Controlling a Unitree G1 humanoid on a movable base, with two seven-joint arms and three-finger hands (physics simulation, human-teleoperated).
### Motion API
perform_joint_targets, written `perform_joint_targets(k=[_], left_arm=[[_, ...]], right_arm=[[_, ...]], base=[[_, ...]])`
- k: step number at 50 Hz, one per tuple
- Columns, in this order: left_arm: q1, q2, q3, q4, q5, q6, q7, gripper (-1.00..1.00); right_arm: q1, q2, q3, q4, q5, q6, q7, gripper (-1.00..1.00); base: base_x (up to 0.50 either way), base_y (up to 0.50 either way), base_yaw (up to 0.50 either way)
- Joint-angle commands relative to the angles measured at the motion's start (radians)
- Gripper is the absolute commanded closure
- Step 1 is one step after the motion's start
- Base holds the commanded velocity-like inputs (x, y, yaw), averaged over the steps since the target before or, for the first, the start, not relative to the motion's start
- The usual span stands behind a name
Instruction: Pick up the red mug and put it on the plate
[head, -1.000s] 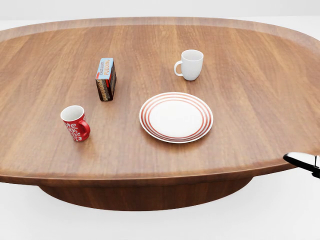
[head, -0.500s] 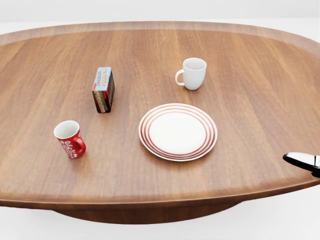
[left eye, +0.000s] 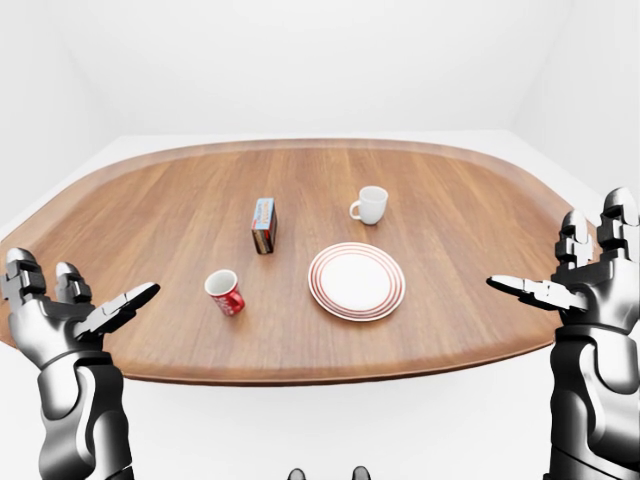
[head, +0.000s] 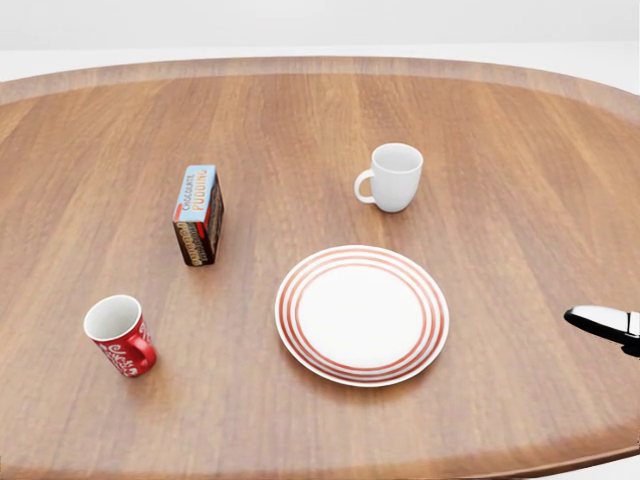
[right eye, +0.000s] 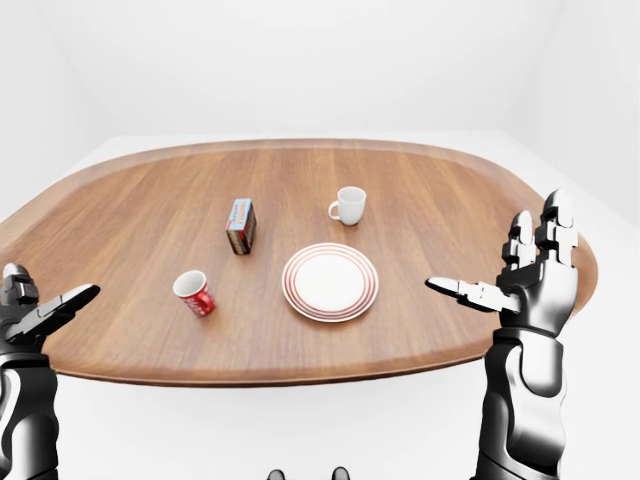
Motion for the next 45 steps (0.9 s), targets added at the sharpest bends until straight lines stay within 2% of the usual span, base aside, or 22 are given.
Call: perform_joint_targets(k=[1,42,45], left_arm=[[-0.004,0.002,-0.002,0.018,0.002,0.000,-0.005,-1.00],[0.003,-0.003,-0.003,-0.009,0.000,0.000,0.002,-1.00],[0.002,-0.003,-0.003,-0.005,0.001,0.000,0.001,-1.00]], right_arm=[[0.000,0.002,0.003,0.002,-0.003,0.000,0.001,-1.00],[-0.001,0.000,0.002,0.009,-0.008,0.000,0.002,-1.00],[0.004,0.003,-0.005,0.008,0.001,0.000,-0.003,-1.00]], base=[[0.33,0.00,0.00],[0.34,0.00,0.00],[0.00,0.00,0.00]])
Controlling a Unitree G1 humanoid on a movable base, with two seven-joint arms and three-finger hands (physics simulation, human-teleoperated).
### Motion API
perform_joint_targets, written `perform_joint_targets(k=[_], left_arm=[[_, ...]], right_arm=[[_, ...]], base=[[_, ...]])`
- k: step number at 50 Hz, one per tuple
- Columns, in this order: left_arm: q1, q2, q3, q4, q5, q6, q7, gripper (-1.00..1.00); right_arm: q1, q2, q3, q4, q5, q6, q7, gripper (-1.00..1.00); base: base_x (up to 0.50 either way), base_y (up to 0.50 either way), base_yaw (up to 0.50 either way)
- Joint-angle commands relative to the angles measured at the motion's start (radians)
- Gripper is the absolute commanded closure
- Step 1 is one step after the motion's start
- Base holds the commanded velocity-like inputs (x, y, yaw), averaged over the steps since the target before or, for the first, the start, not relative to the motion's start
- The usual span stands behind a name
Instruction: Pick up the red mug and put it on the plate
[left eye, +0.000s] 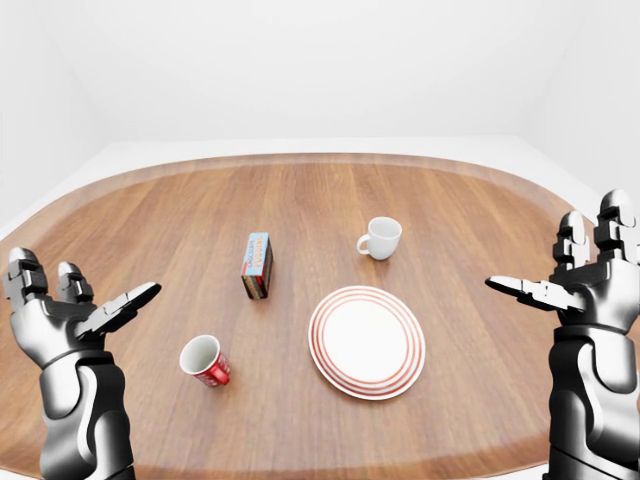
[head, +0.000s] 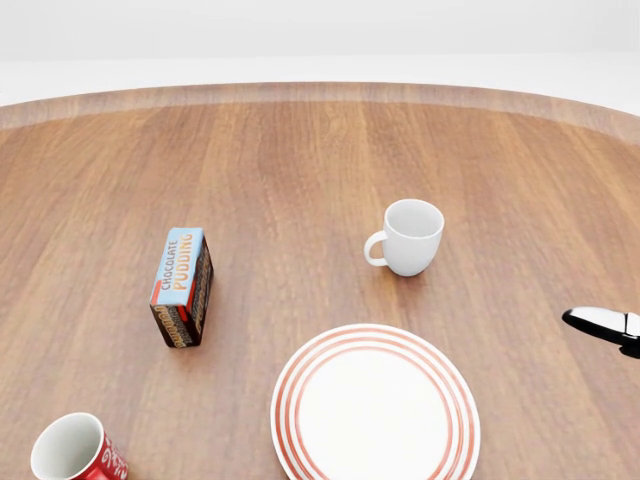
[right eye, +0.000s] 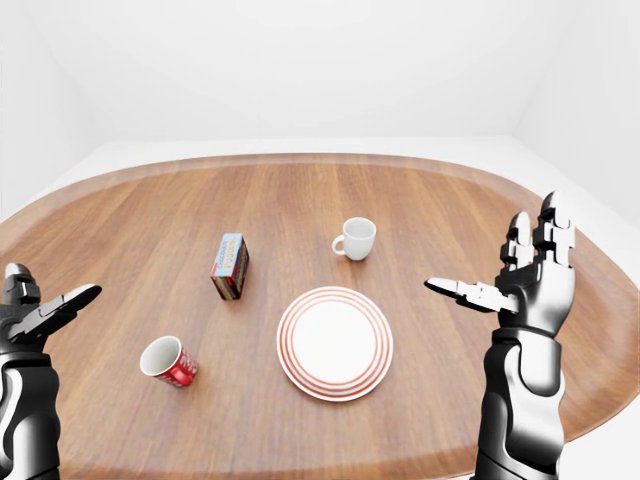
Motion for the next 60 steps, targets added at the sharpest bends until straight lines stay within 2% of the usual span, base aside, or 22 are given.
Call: perform_joint_targets(k=[1,7,35,38,39,41,42,43,50,60], left_arm=[[0.002,-0.001,0.002,-0.003,0.002,0.000,0.000,-1.00],[0.000,0.000,0.001,0.001,0.003,0.000,-0.001,-1.00],[-0.002,0.001,-0.004,0.016,0.005,0.000,-0.004,-1.00],[-0.001,0.001,-0.004,0.012,0.005,0.000,-0.002,-1.00],[0.001,0.000,-0.006,0.006,0.007,0.000,-0.001,-1.00],[0.001,-0.001,-0.005,0.006,0.008,0.000,-0.002,-1.00],[-0.002,-0.001,-0.009,0.004,0.012,0.000,-0.001,-1.00],[-0.002,-0.001,-0.009,0.004,0.012,0.000,-0.001,-1.00],[-0.004,-0.002,-0.011,0.010,0.015,0.000,-0.003,-1.00],[-0.004,-0.002,-0.013,0.014,0.016,0.000,-0.004,-1.00]], right_arm=[[0.004,0.001,-0.007,-0.006,0.006,0.000,-0.009,-1.00],[0.008,0.002,0.005,-0.011,-0.006,0.000,-0.004,-1.00],[0.003,0.007,0.008,0.006,-0.018,0.000,0.003,-1.00],[0.007,0.014,0.055,-0.018,-0.044,0.000,0.025,-1.00],[0.032,0.053,0.185,-0.102,-0.100,0.000,0.061,-1.00],[0.040,0.086,0.231,-0.116,-0.145,0.000,0.088,-1.00],[0.120,0.190,0.639,-0.007,-0.447,0.000,0.145,-1.00],[0.127,0.194,0.664,0.013,-0.465,0.000,0.145,-1.00],[0.125,0.199,0.669,0.029,-0.474,0.000,0.147,-1.00],[0.151,0.204,0.733,0.047,-0.507,0.000,0.134,-1.00]], base=[[0.00,0.00,0.00],[0.00,0.04,0.00],[0.00,0.48,0.00],[0.00,0.00,0.00],[0.00,0.00,0.00],[0.00,0.00,0.00],[0.00,0.00,0.00],[0.00,0.00,0.00],[0.00,0.00,0.00],[0.00,0.00,0.00]])
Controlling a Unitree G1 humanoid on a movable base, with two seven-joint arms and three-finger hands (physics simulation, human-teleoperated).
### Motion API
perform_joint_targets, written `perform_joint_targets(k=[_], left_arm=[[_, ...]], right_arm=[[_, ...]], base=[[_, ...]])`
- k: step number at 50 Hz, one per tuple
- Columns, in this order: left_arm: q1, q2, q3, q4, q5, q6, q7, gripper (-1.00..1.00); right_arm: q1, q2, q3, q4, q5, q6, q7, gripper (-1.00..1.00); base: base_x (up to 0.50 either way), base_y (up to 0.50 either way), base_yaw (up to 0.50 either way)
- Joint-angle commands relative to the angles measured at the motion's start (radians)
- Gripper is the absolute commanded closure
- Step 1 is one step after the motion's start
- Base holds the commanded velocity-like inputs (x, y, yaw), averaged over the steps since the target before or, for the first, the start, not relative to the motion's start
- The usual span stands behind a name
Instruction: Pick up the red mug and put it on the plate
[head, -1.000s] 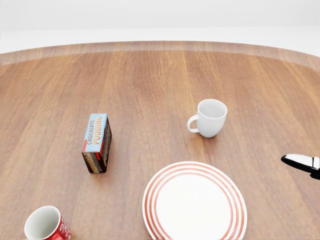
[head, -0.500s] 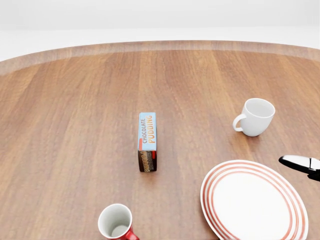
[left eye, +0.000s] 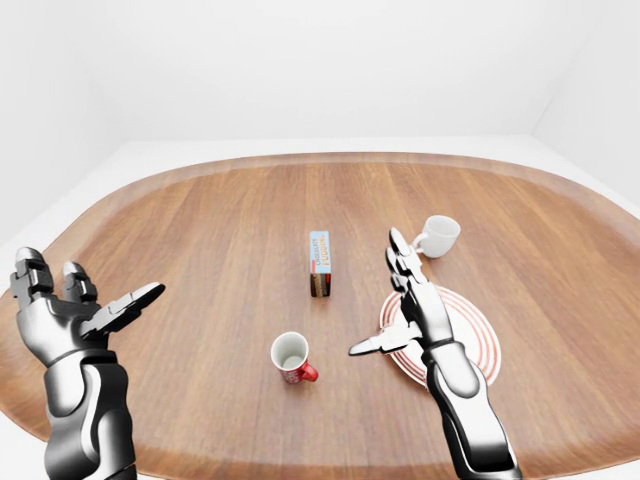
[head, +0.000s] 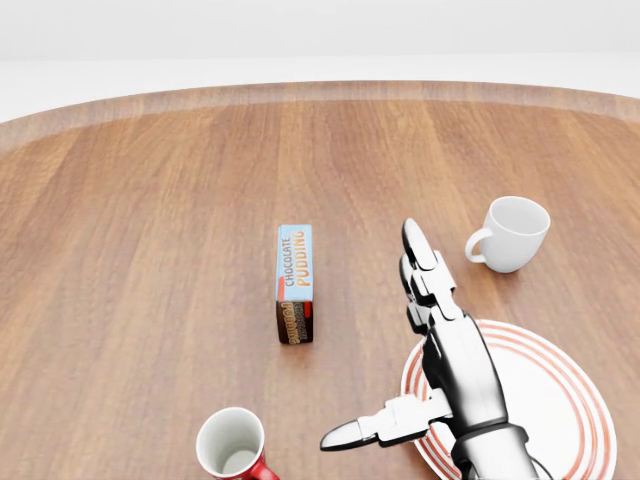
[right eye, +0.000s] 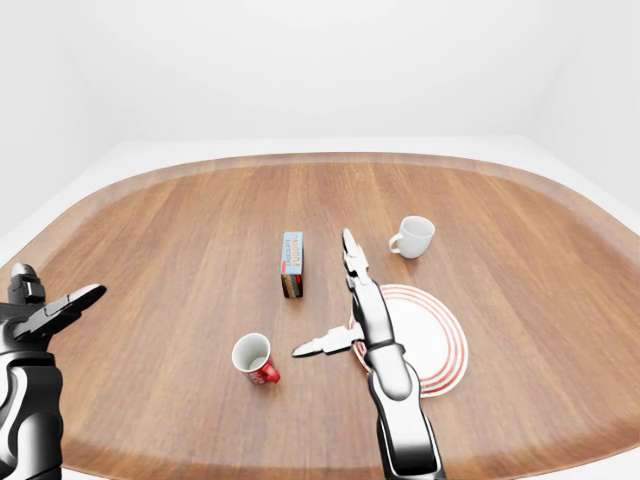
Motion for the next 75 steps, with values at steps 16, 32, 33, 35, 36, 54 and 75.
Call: perform_joint_targets(k=[16,32,33,35,36,54,75], left_arm=[[0.001,-0.002,-0.005,-0.001,0.004,0.000,0.001,-1.00],[-0.001,-0.004,-0.007,-0.002,0.006,0.000,0.002,-1.00],[-0.001,-0.005,-0.009,-0.001,0.009,0.000,0.001,-1.00],[-0.002,-0.004,-0.008,0.006,0.008,0.000,-0.001,-1.00],[-0.002,-0.003,-0.008,0.007,0.008,0.000,-0.001,-1.00],[-0.002,-0.003,-0.009,0.008,0.007,0.000,-0.002,-1.00],[0.002,-0.007,-0.008,-0.012,0.007,0.000,0.002,-1.00]], right_arm=[[0.043,0.037,0.232,0.120,-0.143,-0.009,-0.008,-1.00],[0.038,0.056,0.308,0.217,-0.191,-0.036,-0.014,-1.00],[0.037,0.057,0.312,0.226,-0.195,-0.039,-0.016,-1.00],[0.032,0.061,0.321,0.237,-0.203,-0.037,-0.014,-1.00],[0.030,0.063,0.324,0.242,-0.208,-0.038,-0.016,-1.00],[-0.106,0.149,0.284,0.468,-0.262,-0.053,0.020,-1.00],[-0.210,0.193,0.187,0.790,-0.304,-0.149,0.001,-1.00]], base=[[0.00,0.00,0.00],[0.00,0.00,0.00],[0.00,0.00,0.00],[0.00,0.00,0.00],[0.00,0.00,0.00],[0.00,0.00,0.00],[0.00,0.00,0.00]])
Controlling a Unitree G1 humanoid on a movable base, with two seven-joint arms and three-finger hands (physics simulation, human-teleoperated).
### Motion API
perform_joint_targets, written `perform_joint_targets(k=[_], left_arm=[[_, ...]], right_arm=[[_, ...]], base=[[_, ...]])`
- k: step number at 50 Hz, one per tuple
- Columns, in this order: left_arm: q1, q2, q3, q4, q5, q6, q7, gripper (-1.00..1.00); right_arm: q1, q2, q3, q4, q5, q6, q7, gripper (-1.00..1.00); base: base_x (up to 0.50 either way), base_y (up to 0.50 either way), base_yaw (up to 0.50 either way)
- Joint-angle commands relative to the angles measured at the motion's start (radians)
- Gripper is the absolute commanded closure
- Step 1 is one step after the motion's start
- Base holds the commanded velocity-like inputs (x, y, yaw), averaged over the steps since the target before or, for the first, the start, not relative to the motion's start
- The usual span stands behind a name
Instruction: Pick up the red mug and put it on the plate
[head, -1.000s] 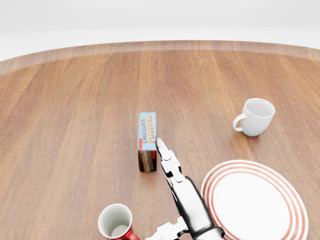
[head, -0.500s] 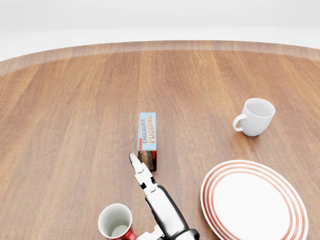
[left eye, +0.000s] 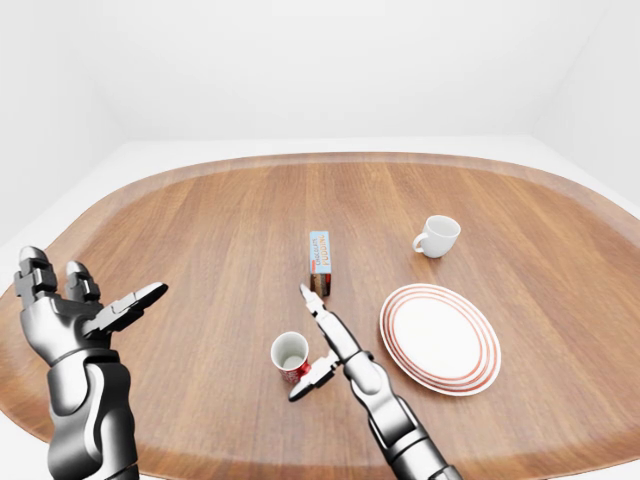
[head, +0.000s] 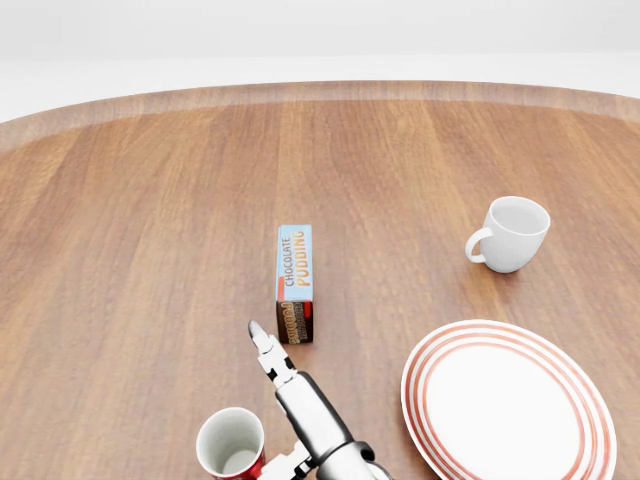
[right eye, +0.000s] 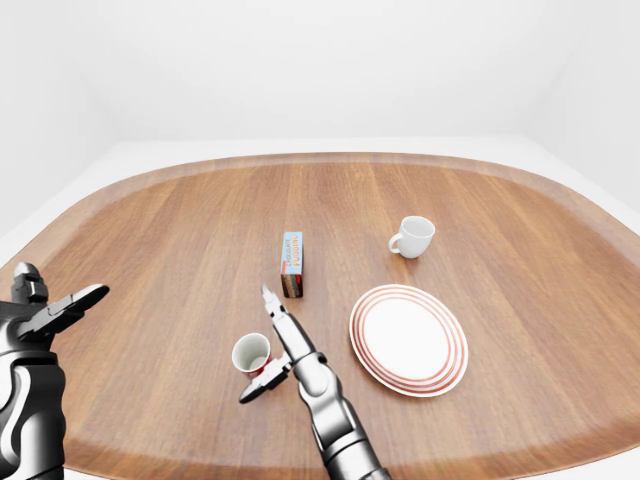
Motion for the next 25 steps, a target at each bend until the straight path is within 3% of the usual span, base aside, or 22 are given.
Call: perform_joint_targets(k=[1,19,22,25], left_arm=[[0.002,-0.002,0.001,-0.008,0.000,0.000,0.001,-1.00],[-0.001,-0.001,-0.003,0.012,0.002,0.000,-0.003,-1.00],[-0.001,-0.001,-0.003,0.012,0.002,0.000,-0.003,-1.00],[0.000,-0.001,-0.004,0.010,0.002,0.000,-0.002,-1.00]], right_arm=[[-0.030,0.017,-0.028,0.109,-0.023,-0.010,-0.005,-1.00],[-0.047,0.021,-0.042,0.187,-0.053,-0.017,-0.016,-1.00],[-0.061,0.022,-0.046,0.237,-0.061,-0.035,-0.029,-1.00],[-0.048,0.024,-0.043,0.208,-0.066,-0.010,-0.018,-1.00]], base=[[0.00,0.00,0.00],[0.00,0.00,0.00],[0.00,0.00,0.00],[0.00,0.00,0.00]])
